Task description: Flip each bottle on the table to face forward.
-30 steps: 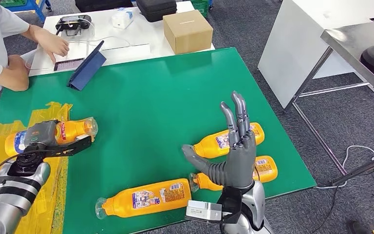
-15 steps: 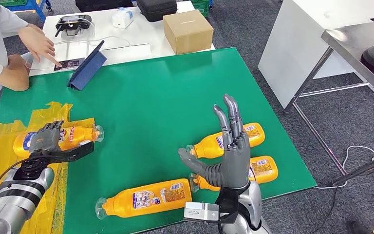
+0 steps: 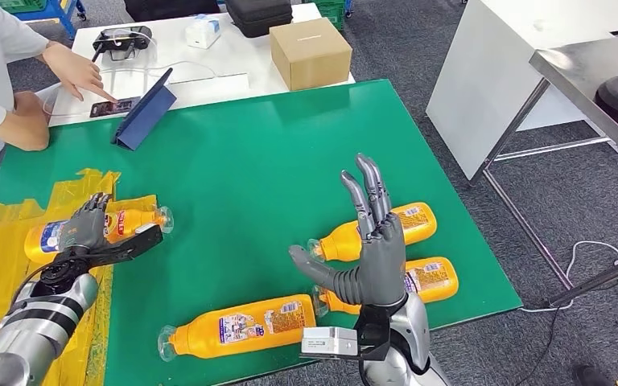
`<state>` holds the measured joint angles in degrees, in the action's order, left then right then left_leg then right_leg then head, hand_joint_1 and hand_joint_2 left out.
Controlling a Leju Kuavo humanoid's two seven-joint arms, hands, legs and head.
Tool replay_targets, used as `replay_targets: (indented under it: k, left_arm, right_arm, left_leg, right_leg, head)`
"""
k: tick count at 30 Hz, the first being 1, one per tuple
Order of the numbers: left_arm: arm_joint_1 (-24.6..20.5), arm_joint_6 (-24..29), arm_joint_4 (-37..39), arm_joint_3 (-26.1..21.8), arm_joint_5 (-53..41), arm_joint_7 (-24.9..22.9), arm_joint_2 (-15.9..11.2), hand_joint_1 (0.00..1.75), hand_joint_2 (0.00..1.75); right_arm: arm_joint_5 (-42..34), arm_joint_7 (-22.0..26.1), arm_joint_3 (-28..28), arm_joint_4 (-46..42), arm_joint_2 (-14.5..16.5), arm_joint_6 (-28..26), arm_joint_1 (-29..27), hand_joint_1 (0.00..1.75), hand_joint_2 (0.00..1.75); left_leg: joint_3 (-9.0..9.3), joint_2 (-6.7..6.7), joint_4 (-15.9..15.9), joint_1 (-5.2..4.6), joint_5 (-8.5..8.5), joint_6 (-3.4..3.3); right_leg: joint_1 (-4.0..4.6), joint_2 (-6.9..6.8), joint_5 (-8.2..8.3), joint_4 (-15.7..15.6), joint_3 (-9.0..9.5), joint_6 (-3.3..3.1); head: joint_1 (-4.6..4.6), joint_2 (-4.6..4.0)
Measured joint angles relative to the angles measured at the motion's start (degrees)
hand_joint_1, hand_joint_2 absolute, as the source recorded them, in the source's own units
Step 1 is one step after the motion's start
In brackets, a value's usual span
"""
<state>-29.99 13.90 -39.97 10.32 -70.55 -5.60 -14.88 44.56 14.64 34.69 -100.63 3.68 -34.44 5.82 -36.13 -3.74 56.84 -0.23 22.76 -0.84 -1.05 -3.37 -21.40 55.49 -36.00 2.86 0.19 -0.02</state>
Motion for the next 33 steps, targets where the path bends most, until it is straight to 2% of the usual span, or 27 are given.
replay_targets:
  k: [5, 11, 16, 22, 25, 28, 33]
  left_arm:
    - [5.9, 7.2, -9.4, -3.6, 5.0, 3.0, 0.8, 0.00, 1.75]
    - [13.5, 10.5, -23.9, -8.2, 5.9, 4.9, 1.8, 0.00, 1.75]
    - [16.2, 11.6, -30.3, -10.7, 2.9, 3.9, 2.8, 0.00, 1.75]
    - [17.3, 11.4, -33.4, -12.2, 4.8, 5.5, 3.8, 0.00, 1.75]
    - [18.0, 10.0, -35.3, -12.5, 14.1, 11.7, 4.9, 0.00, 1.75]
    - [19.0, 7.0, -38.6, -12.5, 25.6, 18.9, 6.7, 0.00, 1.75]
    - [19.9, 0.3, -43.4, -12.2, 36.0, 22.4, 8.8, 0.00, 1.75]
  right_arm:
    - [1.0, -0.3, 0.0, 0.1, -0.1, 1.2, -0.8, 0.00, 1.75]
    - [3.1, -2.0, 0.6, 1.0, -0.3, 4.1, -1.5, 0.00, 1.75]
    - [5.8, -5.3, 2.3, 3.1, -0.3, 9.7, -1.2, 0.00, 1.75]
    - [7.8, -8.4, 4.4, 6.3, -0.4, 15.4, -0.1, 0.00, 1.75]
    - [9.6, -10.4, 6.0, 8.9, -0.7, 21.1, 1.1, 0.00, 1.75]
    - [10.4, -11.2, 8.2, 13.1, -0.8, 23.6, 2.5, 0.00, 1.75]
    - [9.6, -11.5, 10.7, 18.6, -0.7, 24.6, 4.3, 0.00, 1.75]
  left_leg:
    - [-0.09, -0.05, 0.0, 0.00, 0.02, 0.01]
    - [-0.16, -0.04, 0.0, 0.01, 0.04, 0.03]
    - [-0.16, -0.02, 0.0, 0.01, 0.04, 0.04]
    - [-0.16, 0.00, 0.0, 0.02, 0.03, 0.03]
    - [-0.17, 0.01, 0.0, 0.01, 0.03, 0.03]
    - [-0.18, 0.03, 0.0, 0.01, 0.03, 0.03]
    - [-0.19, 0.03, 0.0, 0.01, 0.04, 0.03]
  right_leg:
    - [0.01, 0.02, -0.02, 0.0, -0.11, -0.02]
    - [0.02, 0.01, -0.07, 0.0, -0.19, -0.05]
    - [0.02, 0.01, -0.06, 0.0, -0.18, -0.05]
    - [0.02, 0.00, -0.05, 0.0, -0.16, -0.04]
    - [0.01, 0.00, -0.05, 0.0, -0.16, -0.04]
    - [0.01, -0.01, -0.05, 0.0, -0.16, -0.04]
    - [0.02, -0.01, -0.05, 0.0, -0.18, -0.04]
  head:
    - [0.02, 0.00]
    - [0.01, 0.00]
    - [0.01, 0.00]
    - [0.01, 0.00]
    - [0.01, 0.00]
    - [0.02, 0.00]
    - [0.01, 0.00]
